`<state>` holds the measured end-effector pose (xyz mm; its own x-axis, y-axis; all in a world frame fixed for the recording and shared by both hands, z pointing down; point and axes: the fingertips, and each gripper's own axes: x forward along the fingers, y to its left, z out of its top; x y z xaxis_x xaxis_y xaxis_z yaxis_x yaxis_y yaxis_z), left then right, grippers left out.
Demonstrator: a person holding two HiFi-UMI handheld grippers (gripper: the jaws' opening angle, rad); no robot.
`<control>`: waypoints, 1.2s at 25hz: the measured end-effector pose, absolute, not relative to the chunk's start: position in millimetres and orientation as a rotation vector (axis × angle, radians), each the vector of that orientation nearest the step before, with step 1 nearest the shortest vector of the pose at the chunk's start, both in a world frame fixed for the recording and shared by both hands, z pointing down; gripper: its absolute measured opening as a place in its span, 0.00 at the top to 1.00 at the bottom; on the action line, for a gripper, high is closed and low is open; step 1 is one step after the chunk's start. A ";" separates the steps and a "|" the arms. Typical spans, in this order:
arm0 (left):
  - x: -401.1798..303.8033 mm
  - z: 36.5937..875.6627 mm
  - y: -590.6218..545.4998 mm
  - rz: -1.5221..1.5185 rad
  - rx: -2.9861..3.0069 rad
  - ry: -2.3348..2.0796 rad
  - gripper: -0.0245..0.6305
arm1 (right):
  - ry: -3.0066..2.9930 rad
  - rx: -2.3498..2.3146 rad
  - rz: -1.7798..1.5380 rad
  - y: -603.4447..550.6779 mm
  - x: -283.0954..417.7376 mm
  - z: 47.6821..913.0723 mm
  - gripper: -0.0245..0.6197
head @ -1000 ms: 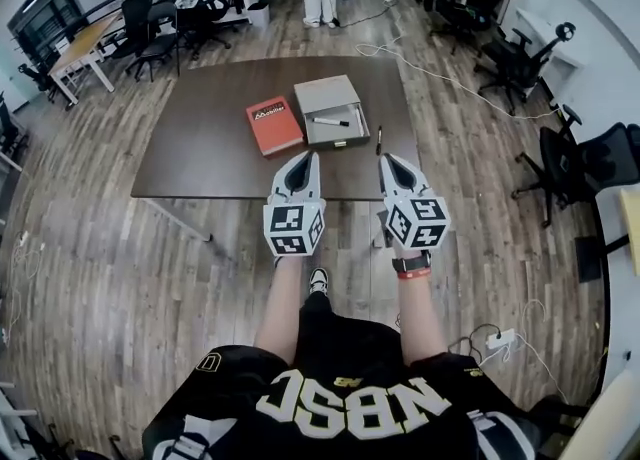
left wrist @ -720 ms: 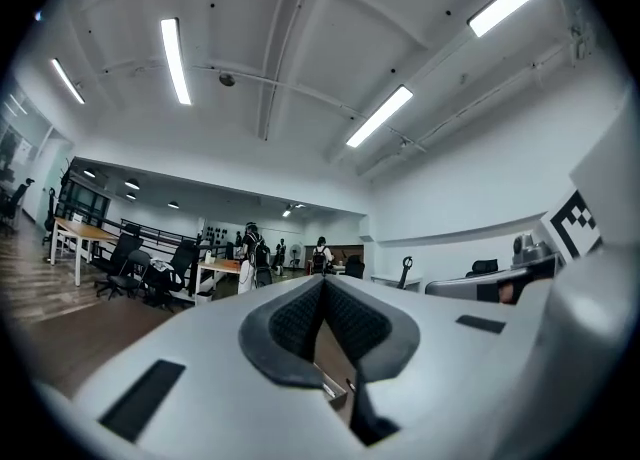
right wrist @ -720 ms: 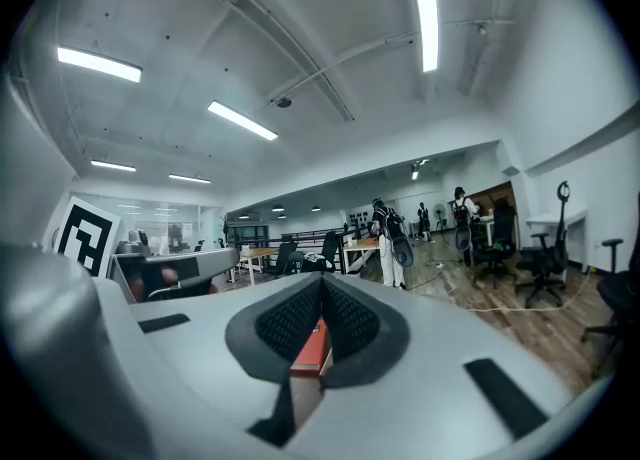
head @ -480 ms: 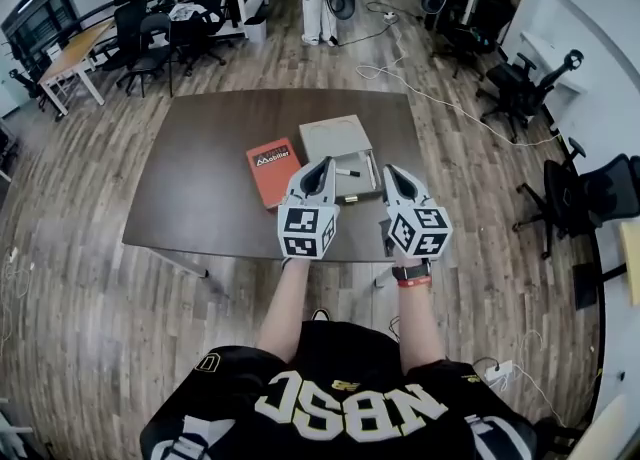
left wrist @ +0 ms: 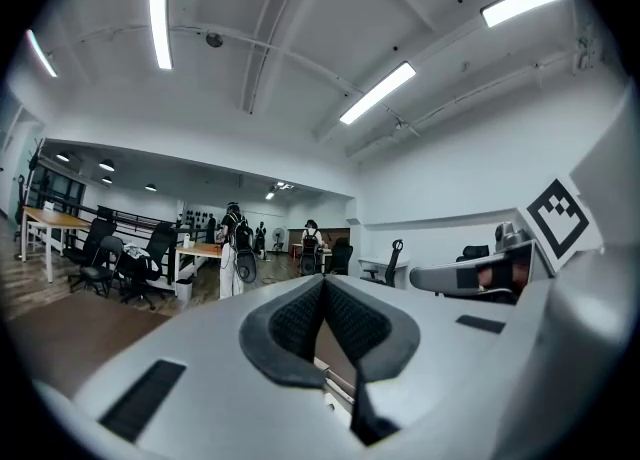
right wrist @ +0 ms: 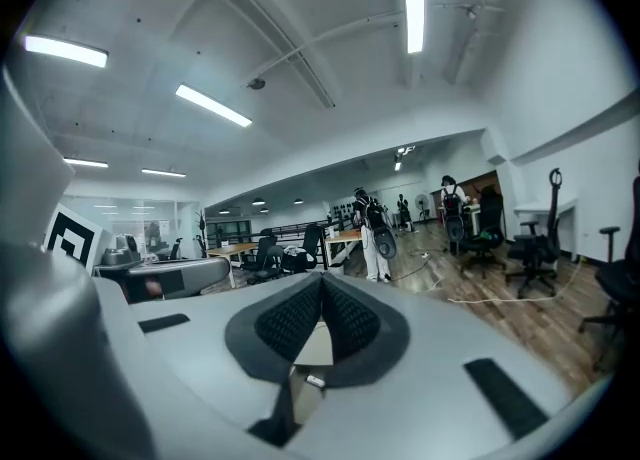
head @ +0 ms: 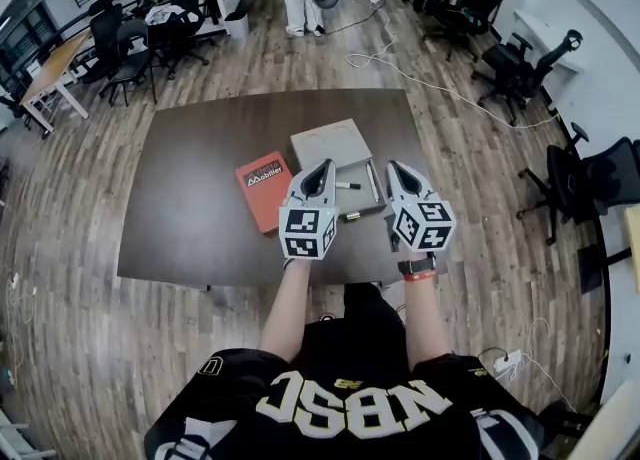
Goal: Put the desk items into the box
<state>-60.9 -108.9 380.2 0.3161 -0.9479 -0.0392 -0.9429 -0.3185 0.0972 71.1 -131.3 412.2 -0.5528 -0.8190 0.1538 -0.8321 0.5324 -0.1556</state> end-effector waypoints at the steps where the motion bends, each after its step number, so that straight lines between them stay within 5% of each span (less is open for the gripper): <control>1: -59.0 384.2 -117.4 -0.125 2.506 -1.792 0.94 | -2.688 1.458 0.334 -139.9 72.7 415.7 0.95; 15: -27.0 471.4 -194.6 0.034 2.446 -1.624 0.94 | -2.497 1.358 0.499 -202.1 87.5 509.7 0.93; 30: 6.5 517.4 -239.6 0.119 2.423 -1.471 0.94 | -2.226 1.329 0.737 -218.6 132.4 630.8 0.73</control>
<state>6.5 -239.6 517.4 0.4713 -0.8527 0.2255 -0.8778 -0.4287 0.2136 132.4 -218.6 630.8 -0.4396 -0.6564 0.6131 -0.8926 0.3954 -0.2166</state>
